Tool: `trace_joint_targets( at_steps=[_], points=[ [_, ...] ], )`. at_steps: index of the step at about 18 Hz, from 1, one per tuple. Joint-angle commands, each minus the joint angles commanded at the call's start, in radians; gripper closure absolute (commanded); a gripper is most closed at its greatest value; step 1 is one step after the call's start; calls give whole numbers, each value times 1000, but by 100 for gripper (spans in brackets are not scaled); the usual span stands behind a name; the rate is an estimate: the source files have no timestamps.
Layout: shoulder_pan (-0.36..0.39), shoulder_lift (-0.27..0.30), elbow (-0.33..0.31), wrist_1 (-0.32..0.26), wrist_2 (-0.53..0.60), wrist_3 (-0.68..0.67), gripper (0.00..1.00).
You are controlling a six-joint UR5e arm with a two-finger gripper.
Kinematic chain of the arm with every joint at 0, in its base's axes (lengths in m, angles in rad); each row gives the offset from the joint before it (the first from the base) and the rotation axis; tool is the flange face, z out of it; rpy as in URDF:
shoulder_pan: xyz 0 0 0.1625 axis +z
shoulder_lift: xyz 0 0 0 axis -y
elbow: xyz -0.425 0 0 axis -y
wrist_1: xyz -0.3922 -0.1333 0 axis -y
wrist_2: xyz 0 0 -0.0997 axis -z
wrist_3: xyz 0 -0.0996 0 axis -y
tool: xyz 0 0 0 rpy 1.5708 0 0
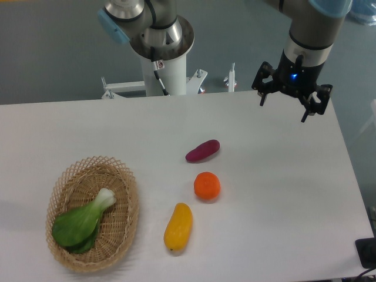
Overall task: Pick up the orange from the table
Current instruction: 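Move the open gripper toward the orange on the table, then lower the gripper around the orange and close on it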
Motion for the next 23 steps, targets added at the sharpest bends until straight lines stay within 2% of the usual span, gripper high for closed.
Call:
trace_joint_targets(
  at_steps=[1,3,6,9,11,13,15,16,20,21,23],
  points=[
    [-2,9,-27,14,0,0,0],
    [0,11,-34,57,-2,0,0],
    [-2,14,-49,58,-2,-6,0],
    [-15,12,-60,60,-3,-95,0],
    [-34,12,-92,69,-6,-152,0],
    [-57,3,-118,101,-11,-205,0],
    [-93,0,-173,165,-11,-313,0],
    [-119,-3,-216,222,-11,-345,0],
    [-164,-5,-348,380,-9,-387,0],
    [-179,-18,-359,403,-11,-393,0],
    [-205,-52,-364,406,-12,-419,0]
  ],
)
